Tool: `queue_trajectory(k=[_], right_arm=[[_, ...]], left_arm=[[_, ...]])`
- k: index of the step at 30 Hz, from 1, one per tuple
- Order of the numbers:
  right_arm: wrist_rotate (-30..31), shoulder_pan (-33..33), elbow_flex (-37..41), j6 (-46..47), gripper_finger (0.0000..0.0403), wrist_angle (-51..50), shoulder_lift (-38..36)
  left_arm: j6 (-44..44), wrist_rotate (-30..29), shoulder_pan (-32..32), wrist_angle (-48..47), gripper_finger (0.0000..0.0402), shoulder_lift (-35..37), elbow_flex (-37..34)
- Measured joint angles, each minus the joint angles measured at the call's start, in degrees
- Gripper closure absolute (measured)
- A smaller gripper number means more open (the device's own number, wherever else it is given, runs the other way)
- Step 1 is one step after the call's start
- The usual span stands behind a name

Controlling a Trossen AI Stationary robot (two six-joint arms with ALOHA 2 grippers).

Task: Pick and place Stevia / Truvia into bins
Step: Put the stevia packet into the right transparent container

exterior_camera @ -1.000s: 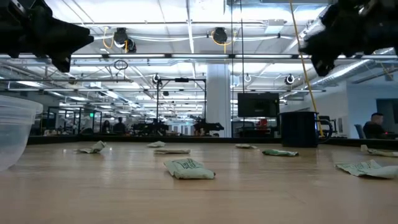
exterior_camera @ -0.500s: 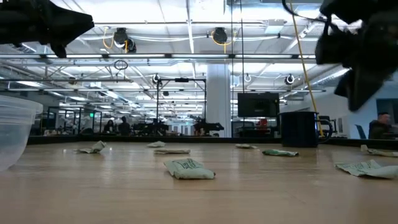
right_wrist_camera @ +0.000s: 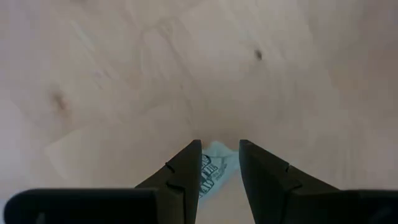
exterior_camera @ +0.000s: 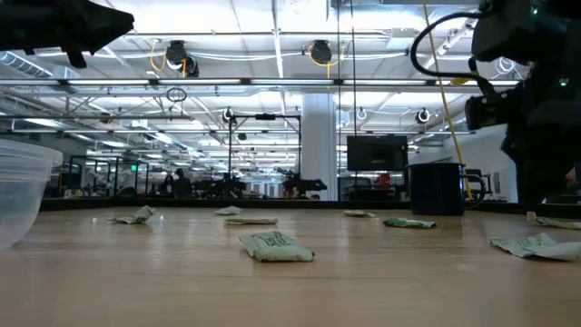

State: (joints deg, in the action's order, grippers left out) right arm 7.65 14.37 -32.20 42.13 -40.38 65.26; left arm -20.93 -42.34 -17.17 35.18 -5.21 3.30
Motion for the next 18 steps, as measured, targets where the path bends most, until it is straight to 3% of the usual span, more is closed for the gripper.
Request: queue_trajectory(k=[10, 18], right_arm=[[-1.67, 0.00, 1.98, 2.54, 0.0308, 1.21, 3.20], [-0.15, 0.00, 4.63, 3.67, 0.0393, 3.18, 3.14]], left_arm=[[-0.41, 0.10, 0.37, -0.46, 0.0309, 0.02, 0.12], [-0.37, 0.18, 0.33, -0.48, 0.0309, 0.02, 0.12]])
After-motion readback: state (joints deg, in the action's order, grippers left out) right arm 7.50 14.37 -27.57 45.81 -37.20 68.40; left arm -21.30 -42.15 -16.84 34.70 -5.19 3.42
